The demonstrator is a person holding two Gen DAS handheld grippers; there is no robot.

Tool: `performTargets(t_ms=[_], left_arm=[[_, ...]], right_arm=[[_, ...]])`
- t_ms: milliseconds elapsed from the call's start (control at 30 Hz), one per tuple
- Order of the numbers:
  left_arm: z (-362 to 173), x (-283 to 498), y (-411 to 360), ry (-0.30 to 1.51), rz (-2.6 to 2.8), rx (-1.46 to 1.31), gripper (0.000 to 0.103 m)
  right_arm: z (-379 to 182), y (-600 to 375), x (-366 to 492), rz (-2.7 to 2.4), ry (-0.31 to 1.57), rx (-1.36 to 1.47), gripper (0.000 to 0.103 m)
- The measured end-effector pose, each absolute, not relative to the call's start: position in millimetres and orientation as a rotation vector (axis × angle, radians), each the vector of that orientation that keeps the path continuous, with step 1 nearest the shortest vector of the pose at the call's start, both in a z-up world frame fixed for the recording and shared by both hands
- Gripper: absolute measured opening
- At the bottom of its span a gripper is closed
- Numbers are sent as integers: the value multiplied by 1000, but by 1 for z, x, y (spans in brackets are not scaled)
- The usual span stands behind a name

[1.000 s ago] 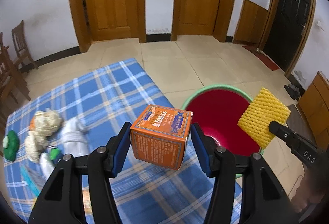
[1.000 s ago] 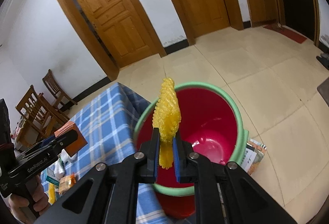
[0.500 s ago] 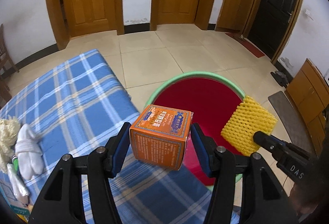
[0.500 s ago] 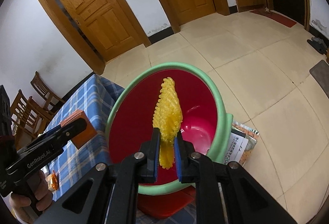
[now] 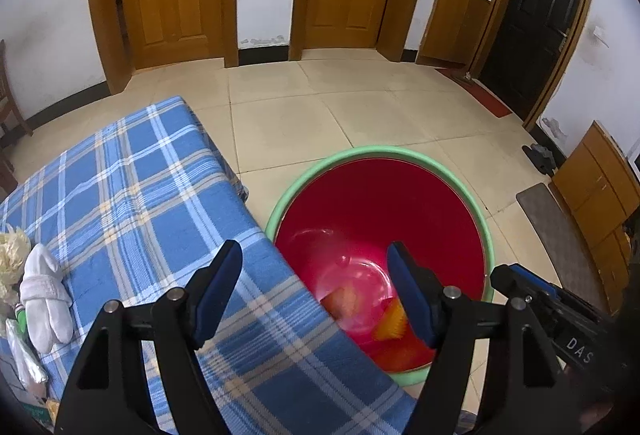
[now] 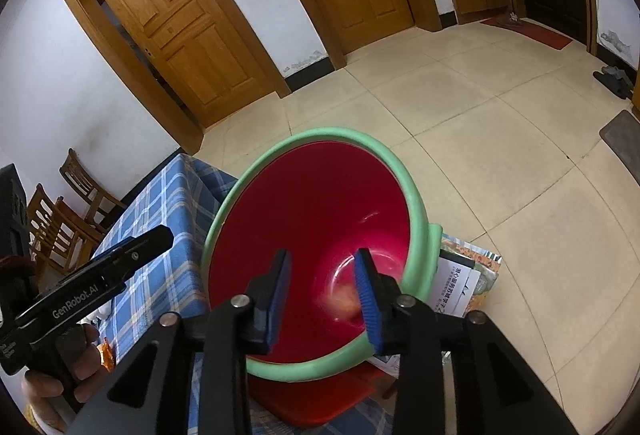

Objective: Collect trash
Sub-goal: 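Open both tools to drop the box and sponge into the bucket, then move both tools back over the table items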

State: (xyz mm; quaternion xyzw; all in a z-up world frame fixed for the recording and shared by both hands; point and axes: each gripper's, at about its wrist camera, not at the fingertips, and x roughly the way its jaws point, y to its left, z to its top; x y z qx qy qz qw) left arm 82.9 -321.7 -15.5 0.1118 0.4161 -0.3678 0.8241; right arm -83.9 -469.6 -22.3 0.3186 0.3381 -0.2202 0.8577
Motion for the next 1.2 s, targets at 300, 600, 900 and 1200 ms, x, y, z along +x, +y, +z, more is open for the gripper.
performTargets(t_ms=[300, 600, 900, 1200], left_arm=[[-5, 78, -302, 886, -757, 212, 74], [9, 74, -267, 881, -699, 185, 74], [23, 73, -218, 862, -612, 157, 75], [27, 82, -156, 860, -469, 105, 75]], right_arm=[[-9, -460, -86, -445, 687, 651, 43], [9, -439, -82, -396, 683, 617, 66], [18, -415, -71, -336, 691, 597, 74], [21, -390, -63, -273, 709, 567, 77]])
